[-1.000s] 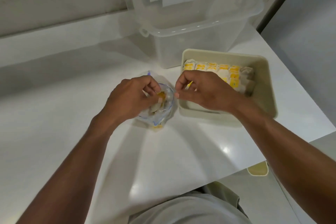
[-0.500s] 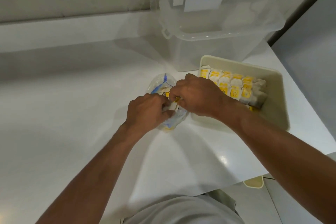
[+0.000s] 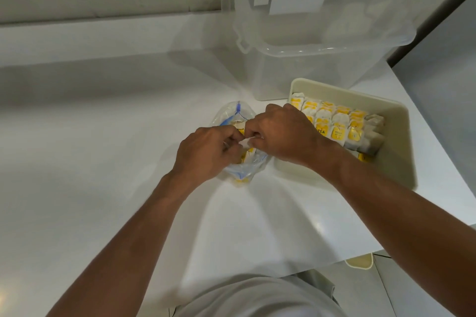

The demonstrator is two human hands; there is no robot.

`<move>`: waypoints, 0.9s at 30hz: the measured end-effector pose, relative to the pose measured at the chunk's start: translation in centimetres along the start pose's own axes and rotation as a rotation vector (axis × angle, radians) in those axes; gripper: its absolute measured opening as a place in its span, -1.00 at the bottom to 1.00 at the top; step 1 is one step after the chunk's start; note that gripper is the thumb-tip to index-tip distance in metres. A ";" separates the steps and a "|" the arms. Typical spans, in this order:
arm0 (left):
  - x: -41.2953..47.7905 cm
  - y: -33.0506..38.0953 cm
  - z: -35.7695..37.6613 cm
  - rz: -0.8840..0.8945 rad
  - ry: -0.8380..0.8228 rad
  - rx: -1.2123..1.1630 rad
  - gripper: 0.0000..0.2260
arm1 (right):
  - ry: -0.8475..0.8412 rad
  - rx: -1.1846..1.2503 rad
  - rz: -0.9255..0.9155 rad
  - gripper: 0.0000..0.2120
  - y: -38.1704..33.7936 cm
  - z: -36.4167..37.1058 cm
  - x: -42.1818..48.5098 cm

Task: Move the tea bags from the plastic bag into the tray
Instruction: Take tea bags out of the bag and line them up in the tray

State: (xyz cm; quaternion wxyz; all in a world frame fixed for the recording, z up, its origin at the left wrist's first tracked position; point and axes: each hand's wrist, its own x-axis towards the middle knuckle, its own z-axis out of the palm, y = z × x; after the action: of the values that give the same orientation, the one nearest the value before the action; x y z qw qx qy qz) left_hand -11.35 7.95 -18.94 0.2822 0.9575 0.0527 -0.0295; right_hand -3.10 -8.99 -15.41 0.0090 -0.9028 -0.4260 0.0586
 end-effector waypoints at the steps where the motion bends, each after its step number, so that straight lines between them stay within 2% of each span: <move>1: 0.1 -0.1 -0.3 -0.003 0.020 -0.029 -0.87 | -0.001 0.053 0.039 -0.85 0.3 -0.2 -0.2; 5: 0.6 -0.4 -0.7 0.002 0.042 0.058 -0.83 | -0.007 0.261 0.174 -0.86 1.6 -1.1 -1.1; 10: 1.0 0.4 0.3 0.089 0.004 0.279 -0.83 | 0.043 0.379 0.198 -0.77 2.3 -1.5 -1.7; 14: 0.8 0.8 1.1 0.155 -0.027 0.313 -0.81 | 0.077 0.369 0.213 -0.90 2.6 -1.5 -2.0; 20: 1.2 1.5 1.5 0.261 -0.089 0.401 -0.74 | 0.045 0.292 0.236 -0.89 2.6 -1.4 -2.0; 27: 2.0 1.3 0.0 0.175 -0.092 0.392 -0.86 | 0.040 0.277 0.230 -0.89 2.6 -1.3 -2.2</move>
State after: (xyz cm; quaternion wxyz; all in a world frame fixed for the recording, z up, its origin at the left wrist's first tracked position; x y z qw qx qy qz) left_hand -9.25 7.05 -18.45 0.0943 0.9926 -0.0502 -0.0582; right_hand -2.38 -12.27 -14.04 0.1351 -0.9366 -0.3076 0.0993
